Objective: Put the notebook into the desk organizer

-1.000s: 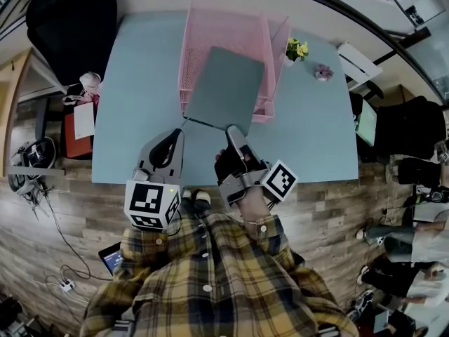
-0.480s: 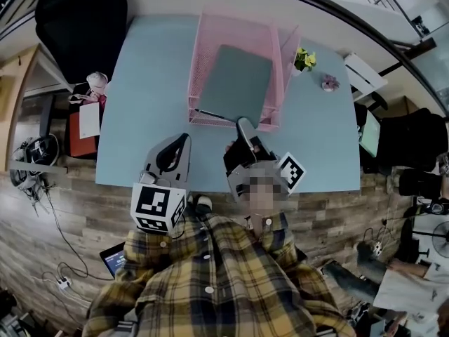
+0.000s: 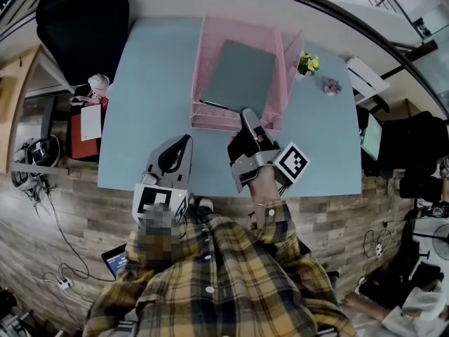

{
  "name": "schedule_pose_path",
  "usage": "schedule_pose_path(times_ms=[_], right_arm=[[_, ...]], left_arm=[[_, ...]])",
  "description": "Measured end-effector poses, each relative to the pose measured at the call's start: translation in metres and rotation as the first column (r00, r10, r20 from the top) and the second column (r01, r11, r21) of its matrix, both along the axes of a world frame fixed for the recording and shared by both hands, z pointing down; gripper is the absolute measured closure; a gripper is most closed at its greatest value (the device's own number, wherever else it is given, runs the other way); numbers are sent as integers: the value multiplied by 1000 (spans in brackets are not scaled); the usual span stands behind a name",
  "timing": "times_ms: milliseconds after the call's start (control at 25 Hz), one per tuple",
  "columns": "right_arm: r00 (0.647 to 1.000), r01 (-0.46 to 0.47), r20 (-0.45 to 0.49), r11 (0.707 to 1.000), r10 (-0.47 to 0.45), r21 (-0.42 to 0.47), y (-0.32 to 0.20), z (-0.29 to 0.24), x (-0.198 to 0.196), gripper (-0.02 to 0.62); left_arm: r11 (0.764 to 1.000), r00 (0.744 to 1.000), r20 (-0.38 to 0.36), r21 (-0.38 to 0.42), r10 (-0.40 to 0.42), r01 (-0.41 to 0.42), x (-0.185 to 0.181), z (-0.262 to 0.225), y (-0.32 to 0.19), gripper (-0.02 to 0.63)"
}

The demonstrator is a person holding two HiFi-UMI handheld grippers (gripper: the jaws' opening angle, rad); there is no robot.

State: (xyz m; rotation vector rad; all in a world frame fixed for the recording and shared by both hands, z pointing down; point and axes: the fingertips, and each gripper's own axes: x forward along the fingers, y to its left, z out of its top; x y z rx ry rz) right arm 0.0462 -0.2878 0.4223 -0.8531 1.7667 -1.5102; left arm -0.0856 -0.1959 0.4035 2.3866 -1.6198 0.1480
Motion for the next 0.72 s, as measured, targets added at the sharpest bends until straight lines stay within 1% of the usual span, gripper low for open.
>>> schedule_pose_path(times_ms=[440,720], right_arm=[[1000,-18,-24,1000,18,-12,-15,-1,-1,540],[997,-22,-73,1000,21,-21,-17,-6,-3,538]], left_arm=[[1000,1000,-2,-2,-7,7,-6,0,2,612],[1000,1000,-5,1,-2,2,-3,0,7,612]])
